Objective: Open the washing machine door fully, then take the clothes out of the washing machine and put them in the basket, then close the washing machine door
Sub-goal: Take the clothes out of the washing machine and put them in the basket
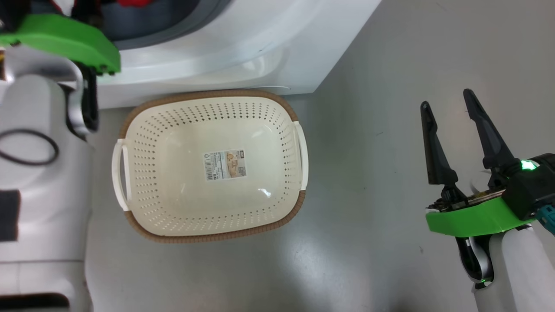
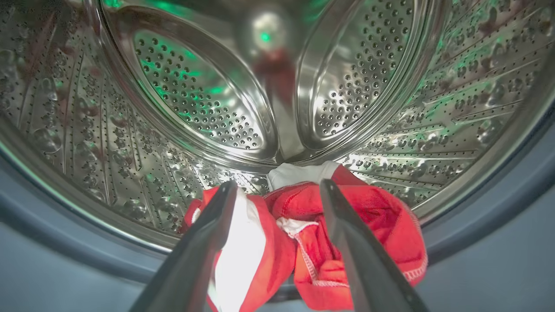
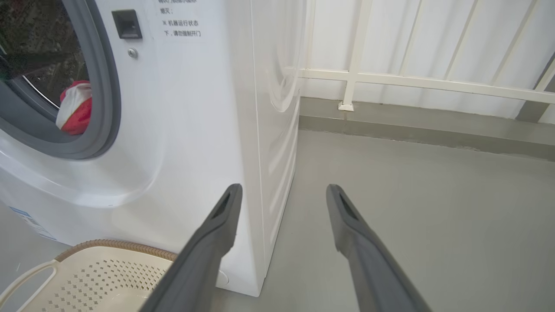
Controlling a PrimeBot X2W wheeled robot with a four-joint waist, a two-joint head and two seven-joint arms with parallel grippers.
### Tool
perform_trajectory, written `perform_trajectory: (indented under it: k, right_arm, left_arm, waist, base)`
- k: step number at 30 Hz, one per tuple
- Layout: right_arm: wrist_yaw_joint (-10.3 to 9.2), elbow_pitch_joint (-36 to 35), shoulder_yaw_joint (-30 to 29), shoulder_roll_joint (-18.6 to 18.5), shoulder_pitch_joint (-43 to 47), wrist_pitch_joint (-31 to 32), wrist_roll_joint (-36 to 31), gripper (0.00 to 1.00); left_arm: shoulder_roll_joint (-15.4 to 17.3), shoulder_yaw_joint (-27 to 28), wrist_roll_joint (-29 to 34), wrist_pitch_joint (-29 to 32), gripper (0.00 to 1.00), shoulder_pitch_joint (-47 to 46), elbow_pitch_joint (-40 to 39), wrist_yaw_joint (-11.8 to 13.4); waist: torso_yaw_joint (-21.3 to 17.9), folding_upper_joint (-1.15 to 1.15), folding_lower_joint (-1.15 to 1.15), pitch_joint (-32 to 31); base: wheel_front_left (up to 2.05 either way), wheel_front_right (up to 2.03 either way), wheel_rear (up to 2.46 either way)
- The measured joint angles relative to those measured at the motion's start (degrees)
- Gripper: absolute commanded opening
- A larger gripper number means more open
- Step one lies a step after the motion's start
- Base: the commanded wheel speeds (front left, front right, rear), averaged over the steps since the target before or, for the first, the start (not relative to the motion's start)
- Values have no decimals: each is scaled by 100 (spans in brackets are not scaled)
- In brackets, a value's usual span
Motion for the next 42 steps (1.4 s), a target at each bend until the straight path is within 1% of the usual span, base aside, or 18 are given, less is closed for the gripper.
perform_trajectory:
  k: [3,4,5,8,14,22,28,34,35,36,39,42]
  right_arm:
    - [0,47,55,0,-7,0,18,100]
    - [0,91,113,1,-11,0,27,100]
    - [0,91,113,1,-11,0,27,100]
    - [0,135,183,1,-66,0,36,100]
    - [0,181,301,0,-103,0,52,100]
    - [0,190,359,0,-106,-1,229,100]
    - [0,215,388,1,-125,-1,270,100]
    - [0,225,402,1,-127,-1,327,100]
    - [0,224,402,1,-130,-1,327,100]
    - [0,224,402,1,-135,-1,327,100]
    - [0,223,401,1,-202,-1,328,100]
    - [0,224,397,1,-242,-1,332,100]
  left_arm:
    - [107,0,4,177,100,-274,394,53]
    - [194,-1,21,285,100,-412,646,92]
    - [194,-1,21,285,100,-412,646,92]
    - [313,4,47,399,100,-563,983,162]
    - [503,-7,79,787,100,-782,1586,278]
    - [590,-49,68,1281,100,-1017,2112,353]
    - [676,-129,63,1664,100,-1110,2429,356]
    - [744,-296,129,1790,100,-1220,2548,348]
    - [740,-307,127,1828,47,-1239,2575,320]
    - [742,-324,129,1841,0,-1267,2594,293]
    - [731,-368,129,1819,0,-1317,2604,269]
    - [727,-377,110,1646,0,-1317,2596,211]
  waist:
    - [-58,0,0,27]
    - [-104,0,0,36]
    - [-104,0,0,36]
    - [-184,0,0,36]
    - [-354,0,0,22]
    - [-508,0,0,80]
    - [-583,0,0,120]
    - [-605,0,0,156]
    - [-602,0,0,168]
    - [-599,0,0,180]
    - [-587,0,0,213]
    - [-567,0,0,235]
  base:
    - [0,0,0]
    - [0,0,0]
    - [0,0,0]
    - [0,0,0]
    - [0,0,0]
    - [0,0,0]
    - [0,0,0]
    - [0,0,0]
    - [0,0,0]
    - [0,0,0]
    - [0,0,0]
    - [0,0,0]
